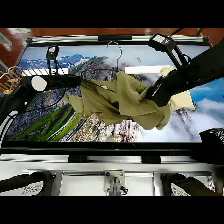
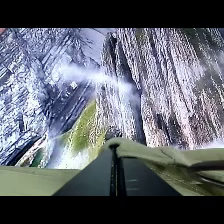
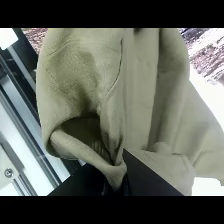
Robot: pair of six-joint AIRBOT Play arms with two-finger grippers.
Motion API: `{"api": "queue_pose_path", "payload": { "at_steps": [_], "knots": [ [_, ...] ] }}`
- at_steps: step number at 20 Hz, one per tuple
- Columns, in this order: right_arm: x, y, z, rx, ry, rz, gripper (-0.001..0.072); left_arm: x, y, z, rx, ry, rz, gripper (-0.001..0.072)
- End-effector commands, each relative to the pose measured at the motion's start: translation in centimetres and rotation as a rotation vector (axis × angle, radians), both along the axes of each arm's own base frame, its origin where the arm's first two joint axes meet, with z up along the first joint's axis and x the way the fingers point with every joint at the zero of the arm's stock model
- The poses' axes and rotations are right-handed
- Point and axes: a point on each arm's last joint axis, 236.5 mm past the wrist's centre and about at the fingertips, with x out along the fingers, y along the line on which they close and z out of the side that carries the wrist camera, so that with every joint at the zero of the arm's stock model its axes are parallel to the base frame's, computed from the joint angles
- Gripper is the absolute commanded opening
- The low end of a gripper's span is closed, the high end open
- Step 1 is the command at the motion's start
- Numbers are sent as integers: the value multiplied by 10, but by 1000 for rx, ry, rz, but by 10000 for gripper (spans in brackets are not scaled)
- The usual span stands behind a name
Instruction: Fold the shirts.
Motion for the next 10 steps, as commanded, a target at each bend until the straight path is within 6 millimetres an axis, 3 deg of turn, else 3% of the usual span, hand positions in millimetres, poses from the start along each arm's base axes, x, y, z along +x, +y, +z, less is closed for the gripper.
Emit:
{"api": "queue_pose_path", "payload": {
  "at_steps": [1,5,10],
  "knots": [
    [-4,-6,-3,-25,19,-6,63,0,4,-1,8,4,4,31],
    [3,-23,-10,-98,9,-57,63,1,3,7,5,-4,0,31],
    [14,-35,-12,-142,-27,-92,63,-1,-8,51,-13,-65,-36,32]
  ]
}}
